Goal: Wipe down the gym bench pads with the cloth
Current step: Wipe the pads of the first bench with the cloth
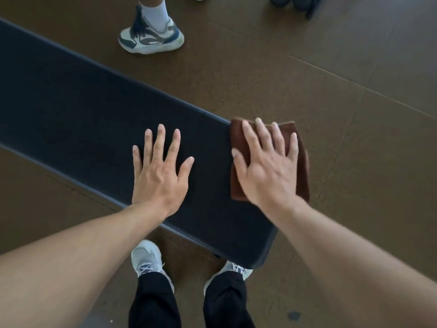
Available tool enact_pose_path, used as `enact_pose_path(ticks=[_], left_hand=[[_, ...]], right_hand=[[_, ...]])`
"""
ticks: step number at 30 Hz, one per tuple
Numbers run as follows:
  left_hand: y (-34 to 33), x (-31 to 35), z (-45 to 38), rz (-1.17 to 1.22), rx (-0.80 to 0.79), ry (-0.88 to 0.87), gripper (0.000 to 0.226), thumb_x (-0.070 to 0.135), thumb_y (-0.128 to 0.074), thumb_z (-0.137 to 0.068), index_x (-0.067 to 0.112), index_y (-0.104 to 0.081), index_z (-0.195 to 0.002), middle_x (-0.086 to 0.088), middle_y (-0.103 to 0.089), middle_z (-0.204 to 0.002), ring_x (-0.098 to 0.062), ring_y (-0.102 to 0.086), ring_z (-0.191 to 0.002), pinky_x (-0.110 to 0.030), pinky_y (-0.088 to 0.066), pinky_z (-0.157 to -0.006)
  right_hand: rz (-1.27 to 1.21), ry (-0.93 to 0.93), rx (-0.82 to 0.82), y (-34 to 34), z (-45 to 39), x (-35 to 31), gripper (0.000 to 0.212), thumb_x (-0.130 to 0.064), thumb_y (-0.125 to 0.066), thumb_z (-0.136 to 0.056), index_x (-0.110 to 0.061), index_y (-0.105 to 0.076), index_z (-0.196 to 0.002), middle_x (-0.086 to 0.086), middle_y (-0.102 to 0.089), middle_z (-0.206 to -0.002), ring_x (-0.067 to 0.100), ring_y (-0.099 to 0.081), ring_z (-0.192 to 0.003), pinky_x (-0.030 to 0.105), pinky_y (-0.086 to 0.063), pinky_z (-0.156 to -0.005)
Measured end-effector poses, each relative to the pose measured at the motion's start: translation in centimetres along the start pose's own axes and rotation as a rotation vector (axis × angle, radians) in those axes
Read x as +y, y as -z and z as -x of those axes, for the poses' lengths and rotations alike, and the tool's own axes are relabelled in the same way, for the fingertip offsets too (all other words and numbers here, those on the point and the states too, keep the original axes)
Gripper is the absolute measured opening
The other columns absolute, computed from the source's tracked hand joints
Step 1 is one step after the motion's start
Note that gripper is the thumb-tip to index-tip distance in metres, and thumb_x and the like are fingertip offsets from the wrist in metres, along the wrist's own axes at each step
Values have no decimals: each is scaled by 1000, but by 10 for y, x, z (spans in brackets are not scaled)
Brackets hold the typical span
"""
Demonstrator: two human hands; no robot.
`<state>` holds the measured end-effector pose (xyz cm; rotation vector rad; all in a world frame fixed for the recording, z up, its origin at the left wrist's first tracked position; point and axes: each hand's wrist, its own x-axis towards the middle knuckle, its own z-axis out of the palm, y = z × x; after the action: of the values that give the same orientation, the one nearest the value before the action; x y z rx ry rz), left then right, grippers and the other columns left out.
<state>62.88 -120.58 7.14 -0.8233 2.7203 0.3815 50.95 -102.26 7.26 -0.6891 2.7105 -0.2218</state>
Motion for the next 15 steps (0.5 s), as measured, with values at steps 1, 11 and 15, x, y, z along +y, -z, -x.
enact_pose_path(ticks=[1,11,15], left_hand=[[-1,3,1,-31,59,-52,65,56,-16,-105,25,-9,-162,-6,-2,-170,-23,8,-156,-49,5,-126],[-40,65,6,11,125,-356,60,38,-25,-106,11,-21,-160,-5,-15,-169,-21,-1,-157,-49,-7,-127],[-45,66,6,65,176,-376,61,34,-28,-107,8,-15,-161,-6,-11,-170,-21,0,-157,-48,-7,-127]], right_hand=[[-44,-69,-24,7,-20,4,60,-64,-24,-104,-35,-37,-156,-1,-45,-160,27,-37,-149,53,-22,-121],[-248,-193,18,24,-4,50,49,-67,-29,-104,-40,-56,-135,-15,-60,-133,16,-52,-128,34,-32,-88],[-138,-198,32,25,-27,31,49,-62,-24,-107,-34,-62,-118,-6,-68,-120,28,-61,-114,38,-32,-81]])
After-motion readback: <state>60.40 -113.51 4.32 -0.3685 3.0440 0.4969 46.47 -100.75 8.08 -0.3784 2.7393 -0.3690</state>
